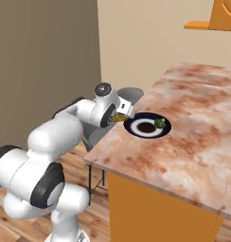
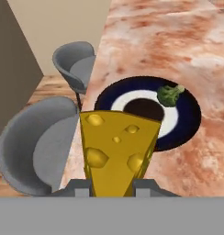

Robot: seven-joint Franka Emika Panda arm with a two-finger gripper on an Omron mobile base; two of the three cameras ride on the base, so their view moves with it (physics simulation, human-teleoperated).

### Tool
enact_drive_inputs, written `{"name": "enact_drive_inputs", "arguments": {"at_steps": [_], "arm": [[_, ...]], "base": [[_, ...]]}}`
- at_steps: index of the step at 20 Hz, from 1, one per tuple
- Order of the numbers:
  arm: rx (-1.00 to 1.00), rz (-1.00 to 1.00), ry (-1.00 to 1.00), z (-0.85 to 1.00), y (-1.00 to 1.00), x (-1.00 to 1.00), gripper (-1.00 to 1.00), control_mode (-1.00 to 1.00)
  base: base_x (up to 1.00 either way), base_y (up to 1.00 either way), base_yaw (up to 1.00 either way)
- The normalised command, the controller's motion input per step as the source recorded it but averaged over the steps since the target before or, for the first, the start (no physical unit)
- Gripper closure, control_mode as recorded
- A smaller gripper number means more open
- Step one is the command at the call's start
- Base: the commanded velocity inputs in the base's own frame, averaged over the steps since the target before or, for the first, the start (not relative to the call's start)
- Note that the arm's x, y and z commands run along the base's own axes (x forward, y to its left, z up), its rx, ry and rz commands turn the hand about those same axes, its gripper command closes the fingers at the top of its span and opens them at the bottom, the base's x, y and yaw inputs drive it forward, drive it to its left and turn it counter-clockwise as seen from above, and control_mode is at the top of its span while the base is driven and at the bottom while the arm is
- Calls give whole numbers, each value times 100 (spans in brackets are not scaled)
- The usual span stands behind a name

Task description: Take the cheese, steak, and broccoli from the fridge and place them on the plate on the dining counter to create an appetizer plate.

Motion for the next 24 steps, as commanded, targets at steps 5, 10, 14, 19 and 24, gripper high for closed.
{"name": "enact_drive_inputs", "arguments": {"at_steps": [5,10,14,19,24], "arm": [[-5,0,0,-49,-23,95,100,-100],[-2,0,0,-20,-28,80,100,-100],[0,0,0,-9,-34,47,100,-100],[0,0,2,-20,-40,25,100,-100],[0,0,4,-29,-29,30,100,-100]], "base": [[0,0,0],[0,0,0],[0,0,0],[0,0,0],[0,0,0]]}}
